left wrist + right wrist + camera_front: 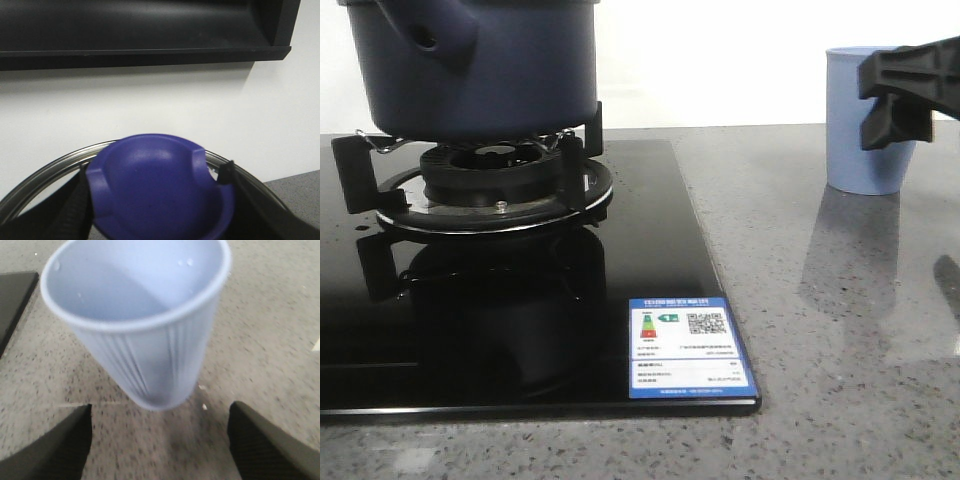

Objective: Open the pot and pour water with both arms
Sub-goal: 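Lower the cup onto the counter, open the right gripper and withdraw, then lower the lid back onto the pot and open the left gripper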

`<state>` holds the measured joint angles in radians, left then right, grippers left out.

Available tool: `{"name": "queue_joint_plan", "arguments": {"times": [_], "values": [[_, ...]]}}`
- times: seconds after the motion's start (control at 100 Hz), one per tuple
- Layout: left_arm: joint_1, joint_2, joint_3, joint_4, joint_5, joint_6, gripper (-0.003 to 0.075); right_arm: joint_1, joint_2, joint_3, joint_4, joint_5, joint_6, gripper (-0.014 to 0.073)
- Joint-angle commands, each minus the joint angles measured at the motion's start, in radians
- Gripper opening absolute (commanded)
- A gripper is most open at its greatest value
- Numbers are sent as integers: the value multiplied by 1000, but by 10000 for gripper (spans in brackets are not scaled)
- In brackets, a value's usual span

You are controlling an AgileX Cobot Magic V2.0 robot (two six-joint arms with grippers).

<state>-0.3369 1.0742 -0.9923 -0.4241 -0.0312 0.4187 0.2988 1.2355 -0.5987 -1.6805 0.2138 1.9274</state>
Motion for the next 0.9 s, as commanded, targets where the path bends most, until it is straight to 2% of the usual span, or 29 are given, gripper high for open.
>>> {"name": "queue_joint_plan", "arguments": {"times": [0.0, 0.25, 0.49, 0.68, 0.89], "values": [[4, -27, -38, 2, -110, -1, 378, -8, -81, 8, -12, 19, -5, 479], [2, -27, -38, 0, -92, -1, 378, -8, -278, 51, -12, 19, -5, 479], [-92, -4, -38, 4, -81, -1, 378, -8, -432, 51, -12, 24, -5, 479], [-143, 56, -38, 4, -85, -1, 378, -8, -506, 51, -16, 27, -5, 479], [-147, 118, -38, 4, -87, -1, 378, -8, -545, 51, -16, 27, -9, 479]]}}
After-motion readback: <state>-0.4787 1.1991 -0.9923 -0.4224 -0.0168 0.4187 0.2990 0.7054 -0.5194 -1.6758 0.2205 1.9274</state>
